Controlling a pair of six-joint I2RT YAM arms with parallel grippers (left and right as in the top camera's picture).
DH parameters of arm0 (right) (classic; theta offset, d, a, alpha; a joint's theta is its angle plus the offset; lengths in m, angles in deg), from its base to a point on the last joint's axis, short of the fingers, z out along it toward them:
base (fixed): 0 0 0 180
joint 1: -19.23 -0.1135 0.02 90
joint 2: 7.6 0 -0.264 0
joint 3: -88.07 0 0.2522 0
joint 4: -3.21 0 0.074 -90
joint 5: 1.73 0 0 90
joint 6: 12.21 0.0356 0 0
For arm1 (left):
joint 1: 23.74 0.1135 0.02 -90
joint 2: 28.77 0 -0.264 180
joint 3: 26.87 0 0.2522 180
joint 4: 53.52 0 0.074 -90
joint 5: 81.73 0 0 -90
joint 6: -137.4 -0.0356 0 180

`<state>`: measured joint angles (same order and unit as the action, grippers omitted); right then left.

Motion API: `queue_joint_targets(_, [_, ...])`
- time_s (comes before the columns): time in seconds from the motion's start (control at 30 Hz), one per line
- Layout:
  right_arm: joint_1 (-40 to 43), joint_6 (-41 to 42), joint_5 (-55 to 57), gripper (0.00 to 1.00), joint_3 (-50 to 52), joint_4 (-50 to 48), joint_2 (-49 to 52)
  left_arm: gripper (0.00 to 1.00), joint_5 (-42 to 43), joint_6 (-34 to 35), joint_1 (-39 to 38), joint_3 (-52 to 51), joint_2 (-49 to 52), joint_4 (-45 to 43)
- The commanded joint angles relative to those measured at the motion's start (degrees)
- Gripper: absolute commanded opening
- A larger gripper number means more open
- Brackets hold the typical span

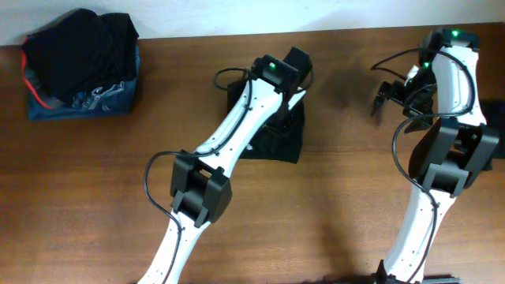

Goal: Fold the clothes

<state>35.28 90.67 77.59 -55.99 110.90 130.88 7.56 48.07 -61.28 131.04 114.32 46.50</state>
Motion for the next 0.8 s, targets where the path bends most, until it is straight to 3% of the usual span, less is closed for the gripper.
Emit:
queue_joint_targets(0.0, [-1.1,-0.6,-0.7,0.98,-1.0,0.2,-1.9,0.70,-0.4,-0.3,-0.2,1.2,0.3,0.1])
queue_joint_targets(0.33, [-1.2,-0.6,-0.8,0.99,-1.0,-0.1,-1.9,0.74,1.4,-0.3,-0.5,1.2,0.3,0.8])
queue_joint_targets(0.4, [-1.2,-0.5,-1.6,0.99,-1.0,-0.1,-1.9,0.79,1.0,-0.3,-0.5,1.2,0.3,0.8])
queue_joint_targets(0.53, [-1.5,-1.7,-7.4,0.99,-1.0,-0.3,-1.9,0.84,-4.3,3.1,0.7,2.3,0.3,1.7])
queue_joint_targets(0.63, [-3.1,-7.0,-15.0,0.99,-1.0,-1.6,-1.9,0.85,-6.2,7.1,4.2,5.9,0.3,3.8])
queue_joint_targets(0.77, [-5.6,-7.0,-17.9,0.99,-1.0,-4.3,-1.9,0.86,-3.3,7.7,9.9,11.7,0.3,6.1])
